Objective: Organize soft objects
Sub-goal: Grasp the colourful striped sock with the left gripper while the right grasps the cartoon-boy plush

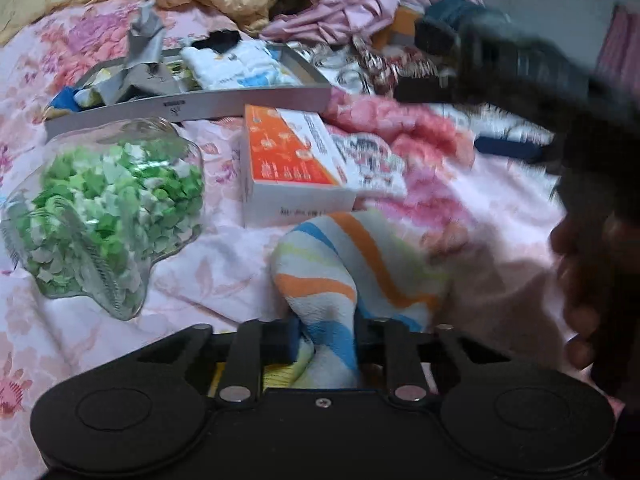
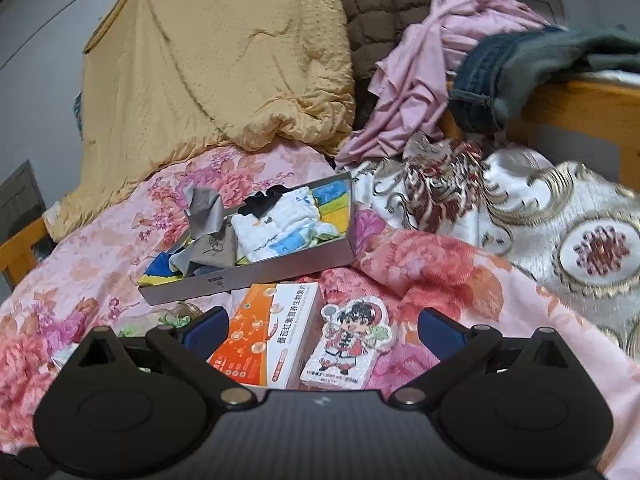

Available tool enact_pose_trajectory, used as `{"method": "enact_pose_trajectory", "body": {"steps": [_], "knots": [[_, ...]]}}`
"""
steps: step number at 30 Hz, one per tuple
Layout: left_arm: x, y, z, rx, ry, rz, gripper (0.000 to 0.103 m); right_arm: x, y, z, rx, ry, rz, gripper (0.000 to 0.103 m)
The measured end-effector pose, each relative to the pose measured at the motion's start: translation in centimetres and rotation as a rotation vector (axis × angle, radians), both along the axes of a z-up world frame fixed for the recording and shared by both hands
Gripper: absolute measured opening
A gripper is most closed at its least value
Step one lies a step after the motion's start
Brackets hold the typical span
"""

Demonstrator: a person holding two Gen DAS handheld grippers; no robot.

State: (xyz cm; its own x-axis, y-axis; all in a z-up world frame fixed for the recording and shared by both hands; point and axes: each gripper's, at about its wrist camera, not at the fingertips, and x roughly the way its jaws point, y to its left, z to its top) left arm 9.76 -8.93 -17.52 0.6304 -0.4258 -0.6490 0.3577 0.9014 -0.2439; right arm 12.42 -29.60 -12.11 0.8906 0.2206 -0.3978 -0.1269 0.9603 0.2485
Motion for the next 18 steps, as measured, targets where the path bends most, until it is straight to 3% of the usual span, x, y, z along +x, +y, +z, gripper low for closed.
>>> {"method": "enact_pose_trajectory", "body": {"steps": [6, 10, 18], "knots": [[-2.2, 2.8, 2.5, -0.072, -0.015, 0.047, 0.019, 2.8, 2.1, -1.4, -0.229, 0.041, 0.028, 0.102], [-3.3, 3.7, 3.0, -0.039, -0.039, 0.050, 0.019, 3.6, 1.9, -2.3, -0.168, 0.089, -0.004, 0.102], [-3.0, 4.4, 3.4, -0.060, -0.028, 0.078, 0.019, 6.9, 2.8, -2.9, -0.321, 0.076, -0.070, 0.097]]}}
